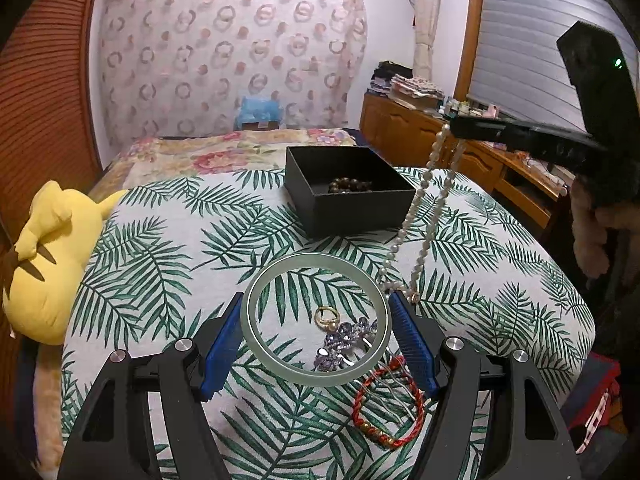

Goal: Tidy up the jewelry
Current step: 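Lower the pearl strand and jade bangle into the black box and open both tools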

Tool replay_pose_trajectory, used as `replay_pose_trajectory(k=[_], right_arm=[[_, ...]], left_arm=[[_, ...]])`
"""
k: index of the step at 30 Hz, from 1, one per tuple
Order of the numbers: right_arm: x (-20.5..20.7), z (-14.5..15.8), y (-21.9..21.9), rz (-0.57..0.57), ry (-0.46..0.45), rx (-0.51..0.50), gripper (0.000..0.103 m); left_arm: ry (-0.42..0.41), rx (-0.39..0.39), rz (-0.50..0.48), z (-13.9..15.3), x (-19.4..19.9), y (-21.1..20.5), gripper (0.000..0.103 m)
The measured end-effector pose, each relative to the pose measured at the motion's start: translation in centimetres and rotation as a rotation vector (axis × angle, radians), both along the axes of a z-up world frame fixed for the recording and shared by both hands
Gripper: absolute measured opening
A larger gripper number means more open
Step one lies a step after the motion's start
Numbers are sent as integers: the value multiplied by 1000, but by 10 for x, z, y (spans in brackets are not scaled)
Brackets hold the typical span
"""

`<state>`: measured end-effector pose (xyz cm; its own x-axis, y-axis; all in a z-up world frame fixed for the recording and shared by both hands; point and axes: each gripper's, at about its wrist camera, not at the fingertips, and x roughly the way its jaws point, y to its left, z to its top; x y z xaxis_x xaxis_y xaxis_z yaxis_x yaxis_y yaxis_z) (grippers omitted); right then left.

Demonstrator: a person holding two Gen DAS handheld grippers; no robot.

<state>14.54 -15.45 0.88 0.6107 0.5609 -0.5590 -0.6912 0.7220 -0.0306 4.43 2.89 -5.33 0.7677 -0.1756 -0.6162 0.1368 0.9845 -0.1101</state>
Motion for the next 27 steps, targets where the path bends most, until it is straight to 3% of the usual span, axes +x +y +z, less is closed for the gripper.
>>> replay_pose_trajectory(k=[13,27], right_arm=[[10,44,-3,-11,-61,24,8],[57,92,-7,-62,-97,65,8]], left_arm=[[-45,3,-11,19,19,0,68],[-74,46,-27,40,55,-14,68]])
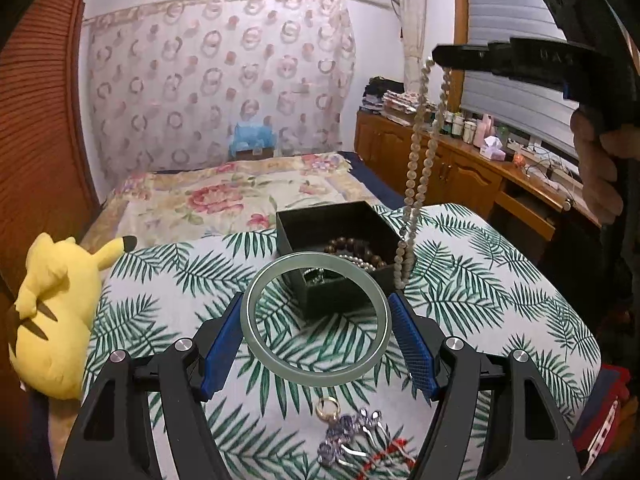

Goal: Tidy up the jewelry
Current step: 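Lower the pearl strand and jade bangle into the black box and open both tools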

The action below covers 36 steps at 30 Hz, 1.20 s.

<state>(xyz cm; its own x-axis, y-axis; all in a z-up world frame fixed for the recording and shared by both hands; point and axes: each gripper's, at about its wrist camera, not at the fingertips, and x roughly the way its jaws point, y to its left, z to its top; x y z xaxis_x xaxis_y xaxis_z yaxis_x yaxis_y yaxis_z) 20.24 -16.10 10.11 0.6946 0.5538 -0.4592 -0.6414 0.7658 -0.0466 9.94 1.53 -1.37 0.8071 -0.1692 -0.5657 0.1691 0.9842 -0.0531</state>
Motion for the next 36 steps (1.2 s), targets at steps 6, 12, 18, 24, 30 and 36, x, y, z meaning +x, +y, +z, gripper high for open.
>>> replay_pose_trajectory(k=[6,12,18,24,30,36], right_arm=[[17,15,4,-18,-18,5,8],[37,18,8,-35,6,17,9],[58,-30,8,-41,129,-1,9],[68,-84,13,-30,253,-6,10],[70,-107,-3,-44,295,22,10],[59,-119,-21,-53,292,6,10]], left_arm=[[-7,11,-5,8,16,-3,68],[-7,4,-4,10,32,-9,68],[4,-12,6,4,47,-11,68],[27,3,16,-1,67,-16,68],[61,27,18,-9,89,-26,68],[95,71,12,-18,112,-43,68]])
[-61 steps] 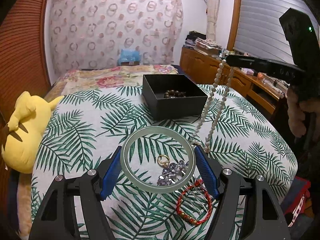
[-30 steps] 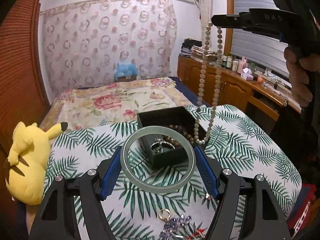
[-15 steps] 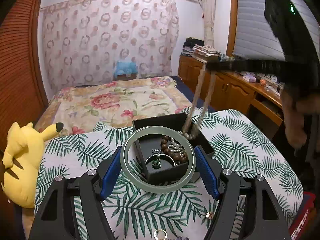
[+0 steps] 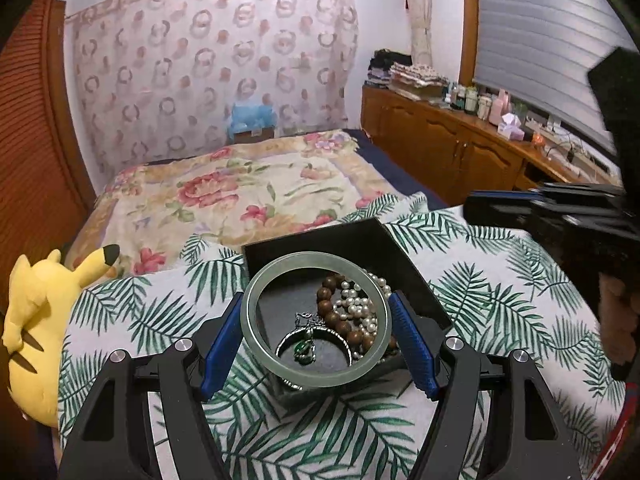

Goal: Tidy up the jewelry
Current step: 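Lower the pearl strand and jade bangle into the black box and open both tools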

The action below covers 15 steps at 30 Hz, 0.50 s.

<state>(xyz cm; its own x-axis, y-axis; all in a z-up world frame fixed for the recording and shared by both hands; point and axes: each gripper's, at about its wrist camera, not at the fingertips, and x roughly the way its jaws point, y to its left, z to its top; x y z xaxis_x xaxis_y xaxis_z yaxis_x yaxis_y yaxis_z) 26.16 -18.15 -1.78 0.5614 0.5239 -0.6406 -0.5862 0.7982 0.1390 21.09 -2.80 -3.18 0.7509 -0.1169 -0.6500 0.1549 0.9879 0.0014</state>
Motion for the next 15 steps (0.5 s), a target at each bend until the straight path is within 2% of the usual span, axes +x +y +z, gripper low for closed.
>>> replay_pose_trajectory(k=[7,11,15], right_arm=[[-12,-10,-14,8,2,5,10],[-21,-15,-17,14,4,11,10],[-30,-17,-18,19,-2,17,10]], left_arm=[[40,31,-3,-13,16,-11,68],[53,22,-9,-16,16,-13,69],[30,13,-10,-9,6,-8,75]])
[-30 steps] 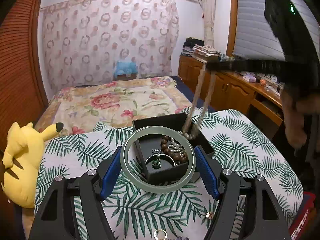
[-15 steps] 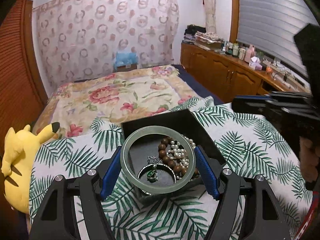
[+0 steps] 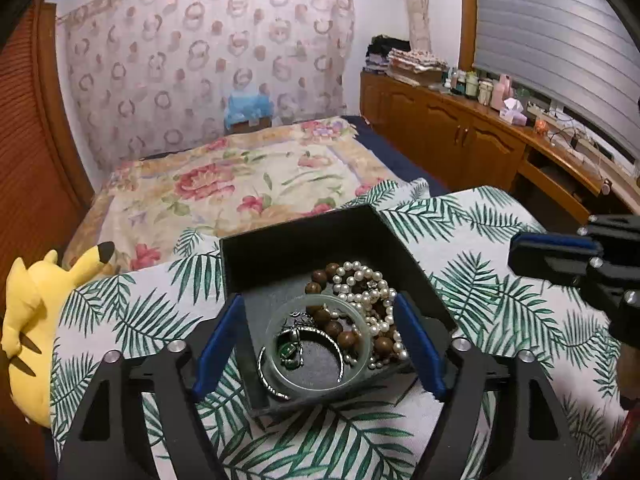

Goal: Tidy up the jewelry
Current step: 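Lower the pearl strand and jade bangle into the black box and open both tools, then move both open tools back over the hairpins and red bracelet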

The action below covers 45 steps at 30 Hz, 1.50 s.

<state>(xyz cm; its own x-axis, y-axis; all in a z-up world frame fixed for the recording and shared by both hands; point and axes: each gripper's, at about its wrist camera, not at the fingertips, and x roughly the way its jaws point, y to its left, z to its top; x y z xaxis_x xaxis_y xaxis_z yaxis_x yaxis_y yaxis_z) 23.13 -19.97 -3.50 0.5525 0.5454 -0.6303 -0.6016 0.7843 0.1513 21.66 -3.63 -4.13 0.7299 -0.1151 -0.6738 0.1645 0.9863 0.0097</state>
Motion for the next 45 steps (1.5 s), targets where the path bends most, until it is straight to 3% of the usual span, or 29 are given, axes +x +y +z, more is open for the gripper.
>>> replay_pose_trajectory(k=[6,10,16,27,37,41,45], right_arm=[[-26,-5,0,8,-15,23,11],[-50,-10,6,25,-27,32,22],[-88,-18,18,53,-43,33,23],[-140,-44,42,118,4,8,23],[-159,-62,44,132,37,-25,23],[-159,-67,39,124,51,-24,23],[-159,-71,36,125,63,-20,23]], left_arm=[[-26,-15,0,11,-33,10,75],[-39,-34,8,15,-65,23,76],[-38,-59,44,14,-115,49,76],[-18,-96,100,-2,-172,82,80],[50,-122,36,-33,-173,69,80],[90,-158,12,-44,-166,64,69],[108,-172,11,-51,-162,63,66]])
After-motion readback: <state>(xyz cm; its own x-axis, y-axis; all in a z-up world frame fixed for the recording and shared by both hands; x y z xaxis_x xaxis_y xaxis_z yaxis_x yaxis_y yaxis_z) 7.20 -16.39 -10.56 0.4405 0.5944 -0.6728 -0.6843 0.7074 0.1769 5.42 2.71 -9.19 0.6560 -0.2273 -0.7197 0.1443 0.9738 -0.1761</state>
